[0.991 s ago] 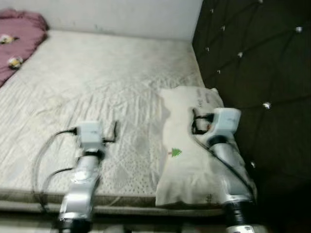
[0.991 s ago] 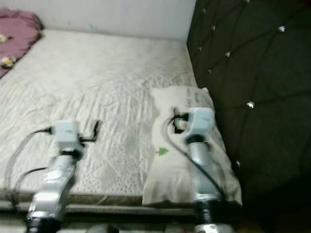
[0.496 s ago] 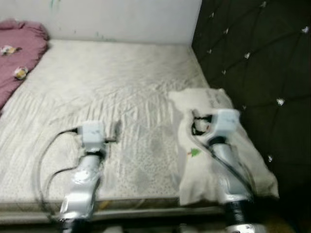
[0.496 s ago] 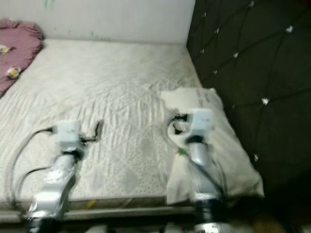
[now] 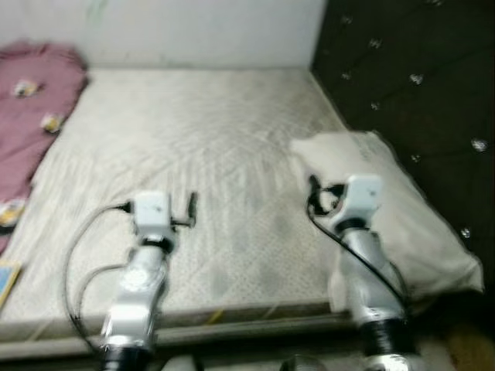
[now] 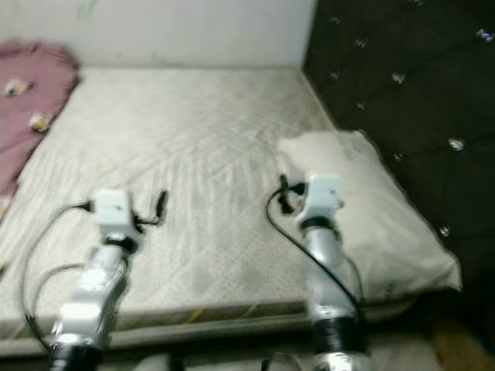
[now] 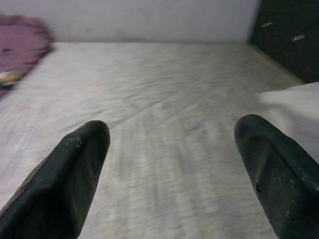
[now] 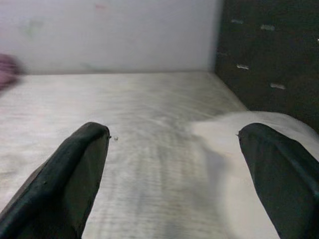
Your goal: Clean up the room
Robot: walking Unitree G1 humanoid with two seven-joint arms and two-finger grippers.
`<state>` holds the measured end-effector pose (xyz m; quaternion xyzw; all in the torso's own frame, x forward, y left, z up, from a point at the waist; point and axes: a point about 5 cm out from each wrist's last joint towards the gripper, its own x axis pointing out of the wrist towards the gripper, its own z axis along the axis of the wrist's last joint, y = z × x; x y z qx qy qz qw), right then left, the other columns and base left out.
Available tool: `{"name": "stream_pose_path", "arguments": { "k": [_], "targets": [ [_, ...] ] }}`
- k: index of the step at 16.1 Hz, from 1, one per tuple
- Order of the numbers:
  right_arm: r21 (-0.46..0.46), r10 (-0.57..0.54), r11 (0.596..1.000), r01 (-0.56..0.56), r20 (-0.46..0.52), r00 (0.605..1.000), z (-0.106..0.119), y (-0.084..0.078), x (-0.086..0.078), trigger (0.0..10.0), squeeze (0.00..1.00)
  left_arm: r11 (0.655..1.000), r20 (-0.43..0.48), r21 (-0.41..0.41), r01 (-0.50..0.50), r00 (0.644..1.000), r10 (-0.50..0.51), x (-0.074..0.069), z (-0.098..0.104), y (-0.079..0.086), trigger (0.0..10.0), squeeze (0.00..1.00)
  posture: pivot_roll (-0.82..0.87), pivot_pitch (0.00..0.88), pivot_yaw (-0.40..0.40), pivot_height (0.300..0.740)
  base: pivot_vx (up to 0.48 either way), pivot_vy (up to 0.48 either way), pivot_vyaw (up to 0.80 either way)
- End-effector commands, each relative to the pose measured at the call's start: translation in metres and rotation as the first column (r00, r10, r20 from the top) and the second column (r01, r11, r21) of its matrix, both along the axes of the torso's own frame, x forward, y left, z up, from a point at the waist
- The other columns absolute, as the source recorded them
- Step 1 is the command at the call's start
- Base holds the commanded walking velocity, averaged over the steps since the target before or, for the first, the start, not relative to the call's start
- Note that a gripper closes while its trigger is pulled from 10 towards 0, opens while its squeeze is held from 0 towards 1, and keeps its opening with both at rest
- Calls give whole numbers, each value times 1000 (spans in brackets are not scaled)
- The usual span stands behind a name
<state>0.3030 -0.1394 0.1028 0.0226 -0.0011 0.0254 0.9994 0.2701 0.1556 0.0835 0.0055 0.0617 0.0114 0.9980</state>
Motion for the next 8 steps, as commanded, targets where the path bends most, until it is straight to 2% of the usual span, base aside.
{"name": "stream_pose_path", "arguments": {
  "k": [1,8],
  "targets": [
    [-22,-13,1000,14,14,1000,3,-6,0,10000,0,1000,16,-2,15,1000,-15,2,4,-5,10000,0,-27,5,3,740,0,480,0],
    [-34,0,999,1,21,1000,3,-4,1,10000,0,1000,15,-1,14,1000,-14,2,5,-5,10000,0,-27,8,3,740,0,480,0]
  ]
}}
